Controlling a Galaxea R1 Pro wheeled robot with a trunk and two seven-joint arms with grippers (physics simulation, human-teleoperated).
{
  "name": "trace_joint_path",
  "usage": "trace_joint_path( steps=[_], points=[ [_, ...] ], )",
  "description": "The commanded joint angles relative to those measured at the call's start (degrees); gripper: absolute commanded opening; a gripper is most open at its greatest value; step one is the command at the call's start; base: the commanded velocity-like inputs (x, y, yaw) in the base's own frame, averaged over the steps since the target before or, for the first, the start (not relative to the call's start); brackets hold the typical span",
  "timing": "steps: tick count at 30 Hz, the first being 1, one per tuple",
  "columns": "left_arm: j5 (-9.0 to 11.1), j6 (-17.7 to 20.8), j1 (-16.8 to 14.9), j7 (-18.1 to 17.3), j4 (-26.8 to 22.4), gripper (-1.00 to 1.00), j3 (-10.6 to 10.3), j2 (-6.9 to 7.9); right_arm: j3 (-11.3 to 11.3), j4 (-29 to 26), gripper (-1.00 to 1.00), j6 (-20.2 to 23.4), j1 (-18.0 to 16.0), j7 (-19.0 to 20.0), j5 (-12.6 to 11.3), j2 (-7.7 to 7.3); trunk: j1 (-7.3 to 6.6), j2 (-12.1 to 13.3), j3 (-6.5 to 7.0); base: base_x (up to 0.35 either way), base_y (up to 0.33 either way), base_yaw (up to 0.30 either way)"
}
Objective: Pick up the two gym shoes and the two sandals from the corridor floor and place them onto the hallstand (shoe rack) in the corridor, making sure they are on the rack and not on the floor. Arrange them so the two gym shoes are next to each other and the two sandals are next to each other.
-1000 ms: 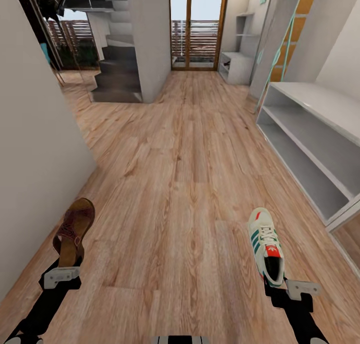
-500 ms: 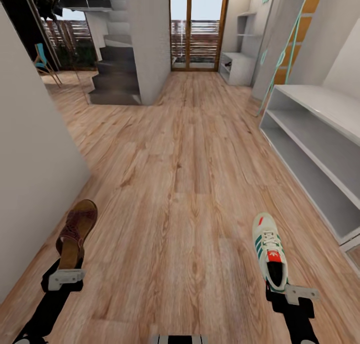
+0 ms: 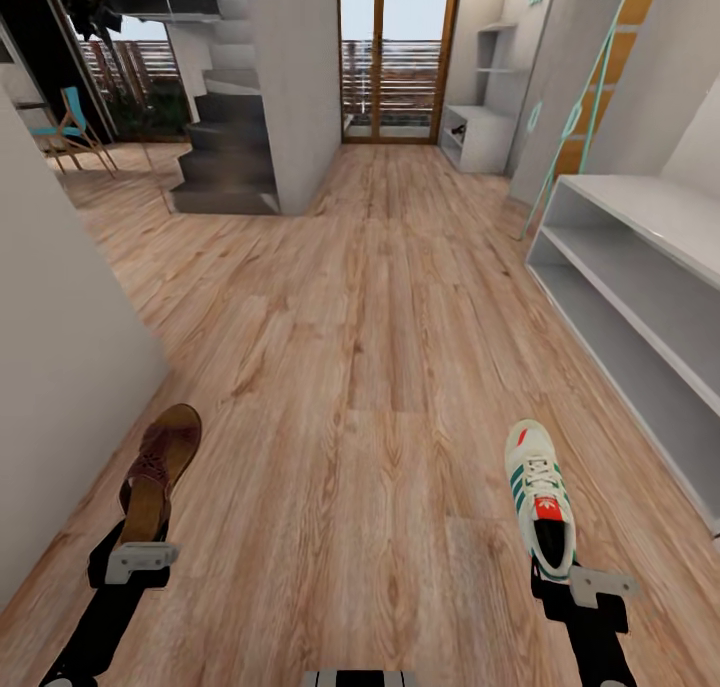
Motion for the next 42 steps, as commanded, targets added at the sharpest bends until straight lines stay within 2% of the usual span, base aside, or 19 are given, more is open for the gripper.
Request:
trace_joint_path(
  steps=[1, 4, 10, 13, 16, 17, 18, 21, 22, 23, 27, 34, 42],
  points=[
    [-0.2, 0.0, 0.0, 0.0, 0.0, -1.0, 0.0, -0.02, 0.0, 0.1, -1.0, -0.1, 0.0, -0.1, -0.1, -0.04, 0.0, 0.0, 0.0, 0.329, 0.0, 0.0],
    [-0.3, 0.0, 0.0, 0.1, 0.0, -1.0, -0.1, -0.07, 0.0, 0.6, -1.0, -0.1, 0.0, -0.1, 0.0, -0.06, 0.0, 0.0, 0.0, 0.329, 0.0, 0.0],
    [-1.8, -0.2, 0.0, 0.2, 0.0, -1.0, -0.1, -0.12, -0.1, 1.7, -1.0, -0.1, 0.0, -0.1, 0.2, -0.08, 0.0, 0.0, 0.0, 0.329, 0.0, 0.0],
    [-3.6, -0.5, 0.0, 0.3, 0.2, -1.0, -0.1, -1.18, -0.1, 1.9, -1.0, -0.1, -0.1, -0.2, 0.2, -0.08, 0.0, 0.0, 0.0, 0.329, 0.0, 0.0],
    [-6.6, -0.7, 0.0, 1.3, 1.0, -1.0, -0.1, -2.36, -0.1, 2.0, -1.0, -0.1, -0.1, -1.0, 0.9, -0.04, 0.0, 0.0, 0.0, 0.329, 0.0, 0.0],
    [-6.6, -0.7, 0.0, 1.3, 1.0, -1.0, -0.1, -2.36, -0.1, 2.0, -1.0, -0.1, -0.1, -1.0, 0.9, -0.04, 0.0, 0.0, 0.0, 0.329, 0.0, 0.0],
    [-8.4, -0.7, 0.0, 2.4, 1.3, -1.0, -0.1, -2.91, -0.1, 2.0, -1.0, -0.1, -0.1, -1.8, 1.5, -0.02, 0.0, 0.0, 0.0, 0.329, 0.0, 0.0],
    [-10.7, -0.8, 0.0, 3.8, 1.6, -1.0, 0.0, -3.82, -0.1, 2.0, -1.0, -0.1, -0.1, -3.1, 2.1, -0.01, 0.0, 0.0, 0.0, 0.329, 0.0, 0.0],
    [-10.7, -0.8, 0.0, 3.8, 1.6, -1.0, 0.0, -3.82, -0.1, 2.0, -1.0, -0.1, -0.1, -3.1, 2.1, -0.01, 0.0, 0.0, 0.0, 0.329, 0.0, 0.0],
    [-12.1, -0.8, 0.0, 4.6, 1.8, -1.0, 0.0, -4.41, -0.1, 2.0, -1.0, -0.1, -0.1, -3.8, 2.5, 0.0, 0.0, 0.0, 0.0, 0.329, 0.0, 0.0],
    [-13.3, -0.8, 0.0, 5.5, 1.9, -1.0, 0.0, -4.87, -0.1, 2.1, -1.0, -0.1, -0.1, -5.1, 2.9, -0.03, 0.0, 0.0, 0.0, 0.329, 0.0, 0.0],
    [-14.3, -0.8, 0.0, 6.9, 2.0, -1.0, -0.1, -4.99, -0.1, 2.1, -1.0, -0.1, -0.1, -6.9, 3.1, -0.12, 0.0, 0.0, 0.0, 0.329, 0.0, 0.0],
    [-16.5, -0.7, 0.0, 8.6, 2.2, -1.0, -0.1, -5.13, 0.0, 2.2, -1.0, -0.1, -0.1, -7.5, 3.6, -0.06, 0.0, 0.0, 0.0, 0.329, 0.0, 0.0]
  ],
)
